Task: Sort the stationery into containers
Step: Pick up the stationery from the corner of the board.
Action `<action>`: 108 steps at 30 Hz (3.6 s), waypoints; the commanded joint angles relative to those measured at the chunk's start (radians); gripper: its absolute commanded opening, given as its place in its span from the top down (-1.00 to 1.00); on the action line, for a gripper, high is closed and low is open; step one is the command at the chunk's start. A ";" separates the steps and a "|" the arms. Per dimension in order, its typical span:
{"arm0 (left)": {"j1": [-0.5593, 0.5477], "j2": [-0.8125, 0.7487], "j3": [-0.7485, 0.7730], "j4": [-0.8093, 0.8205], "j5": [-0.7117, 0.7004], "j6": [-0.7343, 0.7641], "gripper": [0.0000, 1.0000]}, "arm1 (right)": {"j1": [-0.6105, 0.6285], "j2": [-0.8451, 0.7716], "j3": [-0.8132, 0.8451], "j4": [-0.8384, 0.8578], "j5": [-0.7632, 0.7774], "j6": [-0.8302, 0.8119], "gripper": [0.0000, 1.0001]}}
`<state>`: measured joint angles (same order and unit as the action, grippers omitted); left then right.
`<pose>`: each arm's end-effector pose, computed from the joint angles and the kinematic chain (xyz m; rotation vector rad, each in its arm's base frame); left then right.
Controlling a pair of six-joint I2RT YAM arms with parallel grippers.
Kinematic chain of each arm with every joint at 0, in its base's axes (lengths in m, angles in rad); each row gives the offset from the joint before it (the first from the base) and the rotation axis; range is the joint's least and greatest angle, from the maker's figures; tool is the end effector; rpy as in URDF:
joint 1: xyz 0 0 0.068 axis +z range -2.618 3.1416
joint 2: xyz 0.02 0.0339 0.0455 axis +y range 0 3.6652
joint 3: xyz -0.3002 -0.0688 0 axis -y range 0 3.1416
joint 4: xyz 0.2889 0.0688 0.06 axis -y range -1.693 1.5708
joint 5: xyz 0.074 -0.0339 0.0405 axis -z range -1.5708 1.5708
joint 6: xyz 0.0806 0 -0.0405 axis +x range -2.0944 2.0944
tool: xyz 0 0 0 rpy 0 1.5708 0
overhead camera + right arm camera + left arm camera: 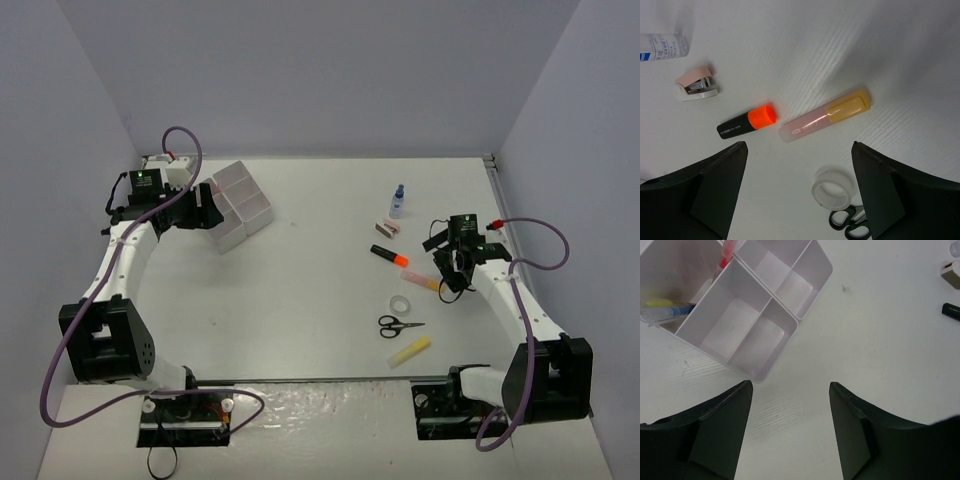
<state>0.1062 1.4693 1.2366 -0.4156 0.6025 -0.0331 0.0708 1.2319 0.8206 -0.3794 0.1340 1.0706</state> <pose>0.3991 -0.0034 0.3191 0.1798 2.1471 -0.6225 0.3172 0.0117 0.2267 1.2021 2.0636 0.3954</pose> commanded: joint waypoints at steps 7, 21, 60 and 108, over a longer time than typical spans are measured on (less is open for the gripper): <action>0.003 -0.044 0.055 0.020 -0.003 0.010 -0.19 | -0.014 -0.091 -0.040 0.002 0.059 0.132 -0.66; 0.003 -0.060 0.055 0.017 0.003 0.010 -0.19 | -0.017 -0.100 -0.057 0.002 0.065 0.162 -0.67; 0.003 -0.048 0.044 0.035 0.007 0.001 -0.19 | -0.026 -0.080 -0.094 0.002 0.049 0.224 -0.69; 0.003 -0.022 0.056 0.045 -0.010 0.007 -0.19 | -0.017 0.189 -0.105 0.089 0.018 0.429 -0.69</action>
<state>0.1062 1.4643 1.2377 -0.4152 0.5924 -0.0296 0.0528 1.3768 0.6937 -0.3210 0.1212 1.4415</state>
